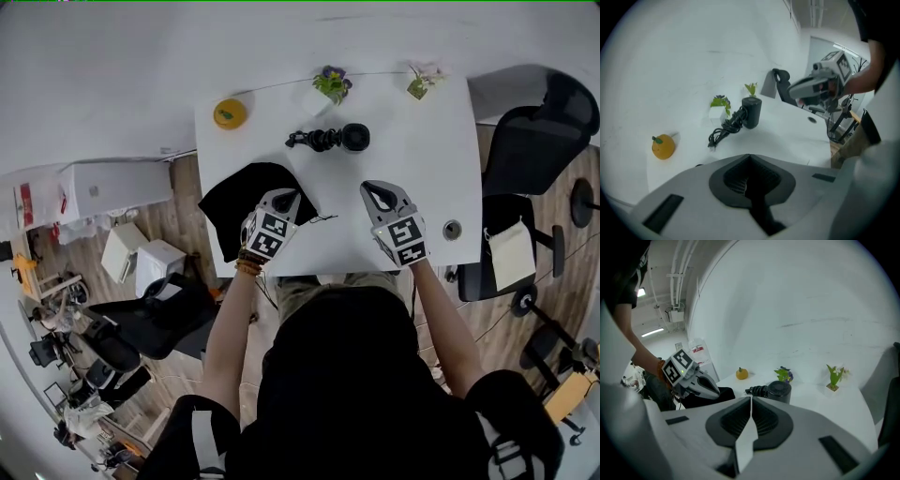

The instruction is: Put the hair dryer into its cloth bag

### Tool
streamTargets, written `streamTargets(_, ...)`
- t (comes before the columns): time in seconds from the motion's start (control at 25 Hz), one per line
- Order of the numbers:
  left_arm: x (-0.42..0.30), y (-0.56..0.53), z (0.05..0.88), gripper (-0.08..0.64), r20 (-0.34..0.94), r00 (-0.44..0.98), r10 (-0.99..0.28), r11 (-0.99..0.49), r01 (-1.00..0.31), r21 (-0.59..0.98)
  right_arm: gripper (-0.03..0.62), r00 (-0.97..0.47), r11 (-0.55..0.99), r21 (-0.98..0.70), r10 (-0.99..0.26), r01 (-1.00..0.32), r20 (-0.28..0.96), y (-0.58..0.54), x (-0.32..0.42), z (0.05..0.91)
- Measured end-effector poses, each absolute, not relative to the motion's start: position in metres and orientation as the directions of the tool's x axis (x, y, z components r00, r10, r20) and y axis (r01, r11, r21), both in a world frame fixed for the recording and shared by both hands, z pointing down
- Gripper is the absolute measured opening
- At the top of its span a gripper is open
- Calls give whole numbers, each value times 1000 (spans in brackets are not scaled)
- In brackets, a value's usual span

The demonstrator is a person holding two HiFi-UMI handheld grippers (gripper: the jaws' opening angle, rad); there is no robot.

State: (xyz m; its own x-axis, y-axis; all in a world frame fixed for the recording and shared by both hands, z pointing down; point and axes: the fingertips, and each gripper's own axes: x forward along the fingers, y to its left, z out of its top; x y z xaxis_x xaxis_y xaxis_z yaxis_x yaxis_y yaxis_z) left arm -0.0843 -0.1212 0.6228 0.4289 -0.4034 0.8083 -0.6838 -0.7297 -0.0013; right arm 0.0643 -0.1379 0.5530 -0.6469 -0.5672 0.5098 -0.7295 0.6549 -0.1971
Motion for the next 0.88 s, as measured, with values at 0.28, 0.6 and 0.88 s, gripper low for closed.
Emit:
streamTargets(0.28,-105,-109,585,25,775,400,-489,-735,-667,-120,32,-744,777,-210,-429,-593,512,-128,17,562)
streamTargets(0.6,-114,-125,700,59,906,322,-275,-747,-665,9,32,-748,795,-204,-400,-571,530,-110,3,559)
streamTargets(0.88,-117,-124,724,137,928,292,-230,-700,-713,51,32,-705,766,-191,-423,-614,569,-107,21,568)
